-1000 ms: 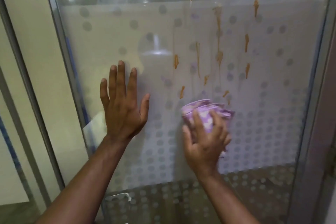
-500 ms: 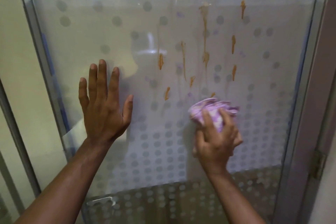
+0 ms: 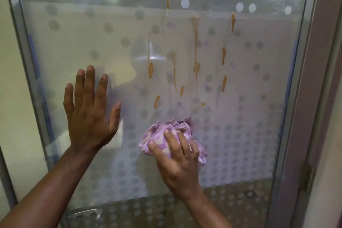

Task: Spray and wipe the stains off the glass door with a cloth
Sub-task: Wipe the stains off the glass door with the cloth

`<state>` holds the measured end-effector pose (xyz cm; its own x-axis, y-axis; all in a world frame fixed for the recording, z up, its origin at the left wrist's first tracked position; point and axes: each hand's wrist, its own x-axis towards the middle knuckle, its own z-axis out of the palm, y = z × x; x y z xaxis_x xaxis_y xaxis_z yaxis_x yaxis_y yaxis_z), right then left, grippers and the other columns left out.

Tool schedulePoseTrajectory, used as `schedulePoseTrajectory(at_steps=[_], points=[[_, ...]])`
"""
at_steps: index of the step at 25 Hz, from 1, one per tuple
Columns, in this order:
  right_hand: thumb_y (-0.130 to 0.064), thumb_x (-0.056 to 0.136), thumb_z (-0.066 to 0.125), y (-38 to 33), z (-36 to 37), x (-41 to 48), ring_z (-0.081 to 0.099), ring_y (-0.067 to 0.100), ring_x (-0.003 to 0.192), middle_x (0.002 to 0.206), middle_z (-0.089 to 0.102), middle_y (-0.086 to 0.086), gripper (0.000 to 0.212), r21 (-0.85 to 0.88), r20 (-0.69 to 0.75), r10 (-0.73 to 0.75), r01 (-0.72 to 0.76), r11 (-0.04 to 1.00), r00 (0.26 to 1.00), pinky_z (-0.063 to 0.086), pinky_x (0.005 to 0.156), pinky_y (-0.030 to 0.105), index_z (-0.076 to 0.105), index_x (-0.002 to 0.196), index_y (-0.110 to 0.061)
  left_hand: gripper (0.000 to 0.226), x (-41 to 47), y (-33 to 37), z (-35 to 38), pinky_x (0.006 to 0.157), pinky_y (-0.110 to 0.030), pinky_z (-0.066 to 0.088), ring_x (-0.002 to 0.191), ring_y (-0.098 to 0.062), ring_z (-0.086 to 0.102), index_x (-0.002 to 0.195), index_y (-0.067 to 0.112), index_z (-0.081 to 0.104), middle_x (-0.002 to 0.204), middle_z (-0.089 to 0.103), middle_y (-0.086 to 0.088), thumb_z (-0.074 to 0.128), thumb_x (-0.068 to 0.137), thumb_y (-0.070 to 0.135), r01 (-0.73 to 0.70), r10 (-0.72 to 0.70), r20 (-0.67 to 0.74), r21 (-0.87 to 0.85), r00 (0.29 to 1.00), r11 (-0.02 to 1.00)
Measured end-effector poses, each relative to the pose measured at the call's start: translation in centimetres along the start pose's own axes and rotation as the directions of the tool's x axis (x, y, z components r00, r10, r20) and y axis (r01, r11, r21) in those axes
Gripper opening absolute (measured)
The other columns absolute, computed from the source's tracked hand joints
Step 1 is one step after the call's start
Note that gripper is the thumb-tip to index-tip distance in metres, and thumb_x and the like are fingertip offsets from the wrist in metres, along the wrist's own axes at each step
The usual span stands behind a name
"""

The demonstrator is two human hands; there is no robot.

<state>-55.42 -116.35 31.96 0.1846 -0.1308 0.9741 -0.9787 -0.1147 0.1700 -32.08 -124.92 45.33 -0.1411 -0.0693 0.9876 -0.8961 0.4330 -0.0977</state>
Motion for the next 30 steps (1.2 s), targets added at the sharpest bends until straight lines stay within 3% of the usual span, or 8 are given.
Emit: schedulePoseTrajectory(at_steps=[5,10,13,17,20,22,26,30], points=[[-0.024,0.093,0.076,7.8,-2.2,2.7,0.056,0.033,0.143,0.157,0.056,0.011,0.051,-0.152,-0.173,0.171,-0.198,0.968,0.97,0.04,0.106,0.059,0.064,0.141,-0.038,0.077,0.1,0.0,0.0,0.133,-0.064,0.016,0.168,-0.038,0.012,0.172,0.013,0.019,0.18,0.013,-0.018,0.047,0.108,0.046,-0.001,0.001,0.009,-0.002,1.0,1.0],[-0.026,0.09,0.079,11.9,-3.4,6.1,0.051,0.04,0.138,0.155,0.053,0.014,0.053,0.044,-0.293,0.675,-0.696,0.717,0.677,0.039,0.107,0.053,0.067,0.142,-0.031,0.076,0.0,0.2,0.0,0.133,-0.064,0.016,0.169,-0.036,0.011,0.172,0.012,0.021,0.18,0.013,-0.018,0.046,0.108,0.045,0.006,-0.006,0.005,-0.003,1.0,1.0],[-0.037,0.098,0.07,9.7,-2.8,6.5,0.05,0.045,0.139,0.155,0.053,0.02,0.047,0.035,-0.271,0.601,-0.617,0.787,0.752,0.039,0.111,0.054,0.067,0.144,-0.025,0.075,0.0,0.3,0.0,0.133,-0.064,0.016,0.169,-0.036,0.011,0.171,0.012,0.023,0.18,0.015,-0.017,0.045,0.108,0.045,0.01,-0.01,-0.008,0.0,1.0,1.0],[-0.036,0.1,0.069,4.8,-1.2,4.4,0.048,0.041,0.145,0.158,0.053,0.017,0.04,-0.029,-0.112,0.203,-0.208,0.978,0.973,0.042,0.107,0.058,0.068,0.14,-0.034,0.072,0.0,0.3,0.1,0.133,-0.063,0.017,0.168,-0.036,0.013,0.17,0.011,0.025,0.18,0.015,-0.017,0.042,0.109,0.045,0.002,-0.002,-0.022,0.003,1.0,1.0],[-0.024,0.098,0.072,4.1,-1.0,2.8,0.05,0.036,0.143,0.16,0.052,0.011,0.044,-0.039,-0.073,0.021,-0.024,0.999,0.997,0.047,0.102,0.055,0.068,0.138,-0.04,0.072,0.0,0.3,0.1,0.132,-0.064,0.019,0.168,-0.038,0.016,0.17,0.01,0.027,0.18,0.016,-0.017,0.043,0.109,0.045,0.008,-0.008,-0.021,0.01,1.0,1.0],[-0.026,0.096,0.076,6.3,-1.5,3.0,0.054,0.039,0.136,0.157,0.052,0.012,0.043,-0.07,-0.159,0.087,-0.099,0.993,0.983,0.045,0.099,0.055,0.07,0.137,-0.041,0.072,0.0,0.3,0.0,0.132,-0.065,0.02,0.168,-0.038,0.016,0.17,0.01,0.027,0.18,0.017,-0.018,0.044,0.109,0.044,0.001,-0.001,-0.026,0.007,1.0,1.0],[-0.031,0.092,0.079,10.7,-2.9,5.3,0.051,0.045,0.133,0.152,0.049,0.018,0.048,0.024,-0.319,0.608,-0.635,0.772,0.727,0.037,0.107,0.056,0.07,0.139,-0.033,0.074,0.1,0.1,-0.1,0.132,-0.064,0.019,0.168,-0.038,0.016,0.171,0.011,0.025,0.179,0.017,-0.019,0.046,0.108,0.044,0.005,-0.005,-0.011,0.008,1.0,1.0],[-0.033,0.097,0.071,9.5,-2.6,7.0,0.05,0.042,0.129,0.146,0.053,0.018,0.045,0.164,-0.348,0.776,-0.78,0.603,0.526,0.038,0.106,0.052,0.067,0.142,-0.029,0.075,0.0,0.1,0.0,0.132,-0.065,0.019,0.168,-0.04,0.015,0.171,0.012,0.023,0.179,0.017,-0.02,0.045,0.108,0.046,-0.002,0.002,0.001,-0.001,1.0,1.0]])
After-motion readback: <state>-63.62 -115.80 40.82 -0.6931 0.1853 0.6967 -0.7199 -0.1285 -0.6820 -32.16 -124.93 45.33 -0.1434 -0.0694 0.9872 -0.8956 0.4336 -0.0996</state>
